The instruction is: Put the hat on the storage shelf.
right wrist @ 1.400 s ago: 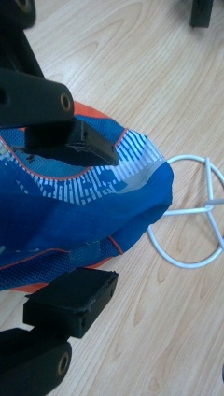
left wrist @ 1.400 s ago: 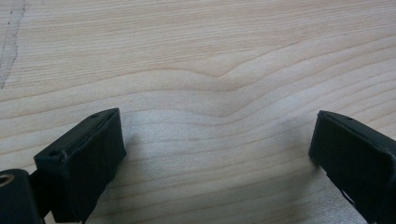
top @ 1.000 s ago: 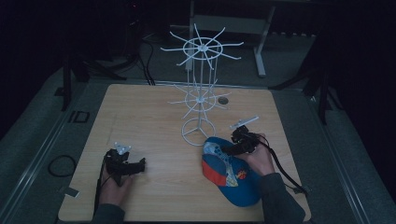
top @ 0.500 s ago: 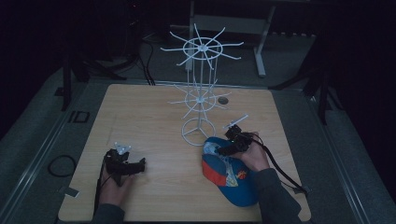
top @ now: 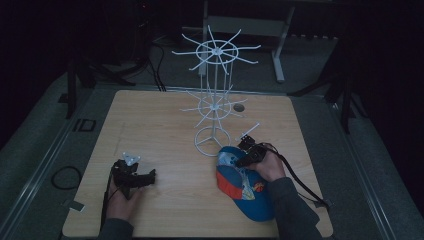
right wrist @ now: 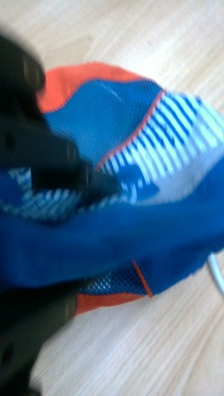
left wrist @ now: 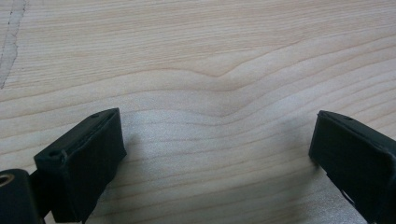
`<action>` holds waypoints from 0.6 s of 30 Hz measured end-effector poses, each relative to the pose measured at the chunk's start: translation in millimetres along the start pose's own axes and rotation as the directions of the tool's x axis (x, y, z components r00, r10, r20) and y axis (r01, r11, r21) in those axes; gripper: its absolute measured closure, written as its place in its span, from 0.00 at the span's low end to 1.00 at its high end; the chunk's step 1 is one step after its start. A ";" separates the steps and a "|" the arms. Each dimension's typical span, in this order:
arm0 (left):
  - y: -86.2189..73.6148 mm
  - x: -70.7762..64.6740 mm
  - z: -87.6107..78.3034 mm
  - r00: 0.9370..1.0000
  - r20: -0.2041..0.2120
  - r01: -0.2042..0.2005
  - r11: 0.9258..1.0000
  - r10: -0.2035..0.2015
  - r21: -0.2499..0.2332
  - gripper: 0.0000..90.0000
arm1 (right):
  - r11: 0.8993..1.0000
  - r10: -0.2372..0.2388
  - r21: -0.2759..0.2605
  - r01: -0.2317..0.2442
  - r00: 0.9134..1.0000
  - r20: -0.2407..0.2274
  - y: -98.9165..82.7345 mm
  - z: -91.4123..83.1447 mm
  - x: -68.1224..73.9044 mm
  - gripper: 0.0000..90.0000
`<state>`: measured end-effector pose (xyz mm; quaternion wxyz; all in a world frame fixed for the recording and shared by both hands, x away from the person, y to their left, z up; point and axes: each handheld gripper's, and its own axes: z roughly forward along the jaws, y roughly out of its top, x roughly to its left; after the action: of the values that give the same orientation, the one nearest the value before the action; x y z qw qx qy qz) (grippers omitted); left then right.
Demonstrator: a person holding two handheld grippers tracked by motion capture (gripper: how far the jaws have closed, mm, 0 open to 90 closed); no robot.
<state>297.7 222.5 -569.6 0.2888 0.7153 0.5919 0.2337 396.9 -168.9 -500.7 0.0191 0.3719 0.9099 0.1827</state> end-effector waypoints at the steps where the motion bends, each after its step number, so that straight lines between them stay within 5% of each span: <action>1: 0.0 0.0 0.0 1.000 0.000 0.000 1.000 0.000 0.000 0.04 | 1.000 -0.003 -0.002 0.003 1.000 -0.002 -0.3 -0.4 0.2 0.89; 4: 0.0 0.0 0.0 1.000 0.000 0.000 1.000 0.000 0.000 0.04 | 0.999 -0.028 -0.021 0.028 1.000 -0.014 -1.9 -5.0 2.2 0.98; 18: 0.0 0.0 0.0 1.000 0.000 0.000 1.000 0.000 0.000 0.04 | 0.988 -0.040 -0.150 0.039 0.999 -0.003 -13.7 -37.0 11.0 0.98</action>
<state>297.7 222.4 -569.6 0.2889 0.7152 0.5919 0.2338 373.4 -182.1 -469.8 0.0479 0.3510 0.9008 0.2511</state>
